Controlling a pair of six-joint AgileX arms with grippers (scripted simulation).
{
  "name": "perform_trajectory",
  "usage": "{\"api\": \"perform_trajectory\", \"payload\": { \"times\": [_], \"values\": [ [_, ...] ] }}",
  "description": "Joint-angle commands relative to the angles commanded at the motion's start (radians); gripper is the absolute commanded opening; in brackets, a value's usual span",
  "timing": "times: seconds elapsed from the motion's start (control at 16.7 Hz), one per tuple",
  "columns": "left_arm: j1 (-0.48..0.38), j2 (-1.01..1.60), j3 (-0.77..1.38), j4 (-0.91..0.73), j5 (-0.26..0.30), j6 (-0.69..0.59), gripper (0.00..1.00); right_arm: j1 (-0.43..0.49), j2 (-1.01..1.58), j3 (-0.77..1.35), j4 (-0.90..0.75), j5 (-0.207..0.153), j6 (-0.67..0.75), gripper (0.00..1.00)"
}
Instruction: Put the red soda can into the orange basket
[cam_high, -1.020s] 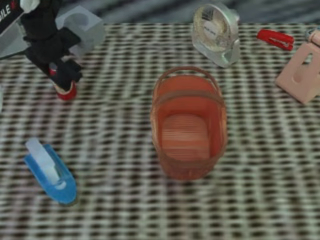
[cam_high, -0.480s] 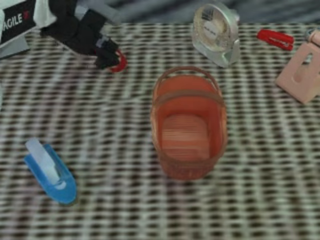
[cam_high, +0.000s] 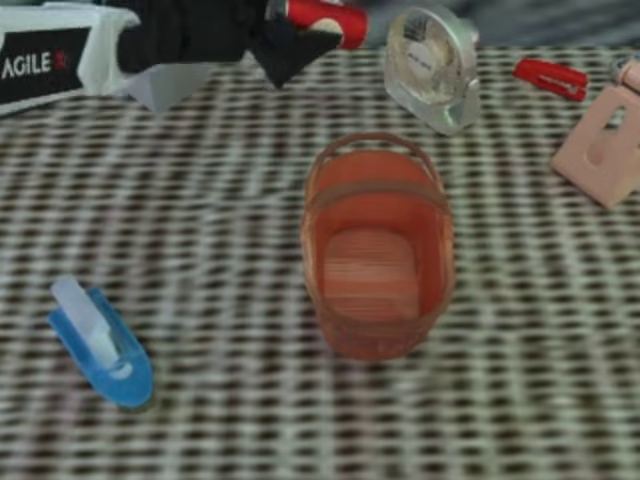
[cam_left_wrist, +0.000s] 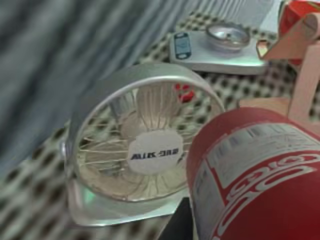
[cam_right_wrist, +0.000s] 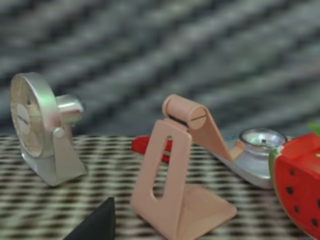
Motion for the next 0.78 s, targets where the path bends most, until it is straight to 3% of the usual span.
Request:
{"api": "perform_trajectory", "payload": {
  "times": [0.24,0.42,0.54,0.78],
  "values": [
    [-0.033,-0.098,-0.187,0.352,0.213,-0.117,0.0,0.0,0.0,0.0,0.0,0.0,0.0,1.0],
    [-0.05,-0.152,-0.29,0.508,0.321,-0.181,0.0,0.0,0.0,0.0,0.0,0.0,0.0,1.0],
    [-0.056,-0.173,-0.328,0.56,0.359,-0.205,0.0,0.0,0.0,0.0,0.0,0.0,0.0,1.0],
    [-0.057,-0.178,-0.336,0.569,0.366,-0.209,0.0,0.0,0.0,0.0,0.0,0.0,0.0,1.0]
  ]
}}
